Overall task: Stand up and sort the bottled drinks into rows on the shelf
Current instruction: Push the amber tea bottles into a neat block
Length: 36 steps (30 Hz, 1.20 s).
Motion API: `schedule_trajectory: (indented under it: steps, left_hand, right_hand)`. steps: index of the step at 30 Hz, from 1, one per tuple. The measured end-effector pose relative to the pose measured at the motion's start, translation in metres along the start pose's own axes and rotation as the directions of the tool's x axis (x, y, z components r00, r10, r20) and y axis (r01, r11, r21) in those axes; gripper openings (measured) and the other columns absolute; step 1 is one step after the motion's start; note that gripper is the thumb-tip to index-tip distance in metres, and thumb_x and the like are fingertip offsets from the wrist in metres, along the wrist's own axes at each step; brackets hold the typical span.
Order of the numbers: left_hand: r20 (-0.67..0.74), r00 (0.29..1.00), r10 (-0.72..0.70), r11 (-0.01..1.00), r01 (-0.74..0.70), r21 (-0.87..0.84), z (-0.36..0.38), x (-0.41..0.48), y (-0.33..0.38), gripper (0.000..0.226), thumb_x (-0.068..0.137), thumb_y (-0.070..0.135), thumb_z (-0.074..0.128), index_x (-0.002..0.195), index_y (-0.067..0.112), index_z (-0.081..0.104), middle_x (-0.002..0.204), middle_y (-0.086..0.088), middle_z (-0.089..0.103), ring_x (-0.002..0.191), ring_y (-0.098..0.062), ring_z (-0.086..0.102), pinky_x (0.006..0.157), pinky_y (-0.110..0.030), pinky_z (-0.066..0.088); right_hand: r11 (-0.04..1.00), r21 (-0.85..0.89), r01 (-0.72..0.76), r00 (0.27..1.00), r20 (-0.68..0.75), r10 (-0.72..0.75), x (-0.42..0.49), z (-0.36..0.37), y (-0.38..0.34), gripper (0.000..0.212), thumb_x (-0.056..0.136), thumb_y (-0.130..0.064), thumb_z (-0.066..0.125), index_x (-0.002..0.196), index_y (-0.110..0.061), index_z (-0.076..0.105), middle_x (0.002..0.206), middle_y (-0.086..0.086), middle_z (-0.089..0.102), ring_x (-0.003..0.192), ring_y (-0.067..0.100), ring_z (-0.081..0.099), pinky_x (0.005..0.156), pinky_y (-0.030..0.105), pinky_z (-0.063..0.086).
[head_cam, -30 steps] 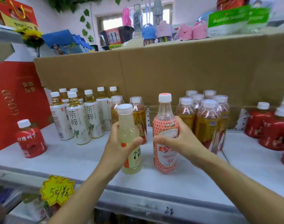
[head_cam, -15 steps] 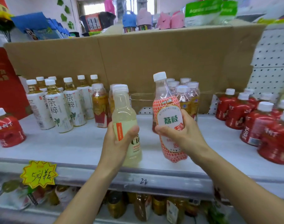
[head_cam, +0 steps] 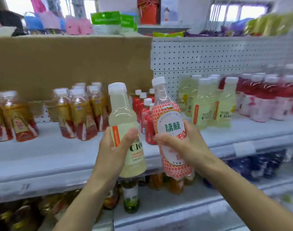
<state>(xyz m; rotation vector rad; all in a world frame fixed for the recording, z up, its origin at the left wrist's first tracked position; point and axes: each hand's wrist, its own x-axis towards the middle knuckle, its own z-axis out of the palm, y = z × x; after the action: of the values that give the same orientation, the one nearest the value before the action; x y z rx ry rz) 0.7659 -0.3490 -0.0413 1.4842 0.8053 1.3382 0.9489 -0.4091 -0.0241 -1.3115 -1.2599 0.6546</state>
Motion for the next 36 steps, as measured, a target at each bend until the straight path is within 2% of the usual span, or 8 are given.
schedule_trajectory:
  steps: [4,9,16,20,22,25,29,36]
  left_hand:
    - [0.085,0.996,-0.001,1.0,0.003,-0.031,0.095,-0.015,-0.008,0.053,0.077,0.052,0.077,0.118,0.022,0.061,0.105,-0.001,0.074,0.094,-0.016,0.072,0.08,-0.037,0.059]
    - [0.157,0.988,0.004,0.999,0.004,-0.054,0.196,-0.017,-0.012,0.054,0.073,0.05,0.071,0.117,0.024,0.057,0.104,0.004,0.072,0.091,-0.008,0.071,0.068,-0.021,0.056]
    - [0.075,0.996,0.046,0.998,-0.049,0.041,0.291,0.04,-0.026,0.055,0.083,0.044,0.074,0.125,0.021,0.046,0.107,0.007,0.065,0.097,-0.009,0.066,0.077,-0.026,0.054]
    - [0.022,0.997,0.079,0.993,-0.081,0.083,0.326,0.07,-0.045,0.063,0.084,0.036,0.077,0.13,0.026,0.036,0.118,0.011,0.057,0.105,-0.002,0.058,0.087,-0.025,0.047]
    - [-0.006,0.996,0.086,0.989,-0.084,0.123,0.34,0.077,-0.056,0.061,0.083,0.03,0.078,0.125,0.027,0.033,0.115,0.015,0.053,0.105,-0.005,0.058,0.09,-0.025,0.044]
    - [-0.076,0.993,0.093,0.978,-0.076,0.195,0.358,0.083,-0.069,0.065,0.082,0.03,0.079,0.13,0.019,0.036,0.125,0.005,0.055,0.114,-0.016,0.055,0.098,-0.031,0.042]
    - [-0.145,0.981,0.126,0.96,-0.084,0.266,0.372,0.089,-0.079,0.063,0.082,0.027,0.08,0.129,0.017,0.038,0.128,0.002,0.054,0.115,-0.018,0.054,0.096,-0.031,0.04]
    - [-0.217,0.967,0.137,0.933,-0.052,0.357,0.384,0.092,-0.086,0.062,0.084,0.033,0.077,0.126,0.023,0.032,0.133,0.0,0.053,0.122,-0.021,0.054,0.106,-0.051,0.043]
  right_hand:
    - [0.999,-0.01,-0.035,0.997,-0.073,0.034,-0.029,-0.094,0.017,0.043,0.072,-0.032,0.085,0.107,-0.023,0.062,0.087,-0.002,0.075,0.076,0.015,0.073,0.065,0.03,0.056]
    - [0.994,-0.036,-0.099,0.984,-0.15,0.093,-0.052,-0.189,0.038,0.039,0.075,-0.031,0.082,0.107,-0.026,0.06,0.087,-0.005,0.074,0.075,0.01,0.072,0.063,0.025,0.054]
    - [0.993,-0.003,-0.121,0.954,-0.276,0.115,-0.048,-0.277,0.061,0.045,0.069,-0.033,0.083,0.107,-0.022,0.061,0.086,-0.003,0.075,0.073,0.012,0.073,0.066,0.032,0.054]
    - [0.996,0.006,-0.087,0.958,-0.275,0.085,-0.028,-0.314,0.076,0.048,0.069,-0.036,0.081,0.11,-0.024,0.06,0.089,-0.003,0.074,0.075,0.012,0.072,0.062,0.028,0.055]
    - [0.998,0.029,-0.06,0.959,-0.276,0.066,-0.015,-0.33,0.085,0.043,0.073,-0.029,0.081,0.111,-0.023,0.06,0.089,-0.003,0.074,0.076,0.012,0.072,0.06,0.024,0.055]
    - [0.998,0.039,-0.054,0.96,-0.273,0.063,0.007,-0.354,0.099,0.044,0.074,-0.027,0.081,0.112,-0.02,0.059,0.092,0.0,0.074,0.08,0.017,0.073,0.067,0.032,0.059]
    - [0.998,0.045,-0.035,0.964,-0.261,0.045,0.034,-0.385,0.116,0.042,0.076,-0.025,0.081,0.112,-0.024,0.058,0.095,-0.003,0.074,0.082,0.014,0.072,0.068,0.03,0.059]
    - [0.999,0.053,0.013,0.954,-0.301,0.004,0.07,-0.442,0.138,0.045,0.075,-0.029,0.081,0.113,-0.03,0.057,0.096,-0.01,0.073,0.085,0.006,0.07,0.074,0.031,0.057]
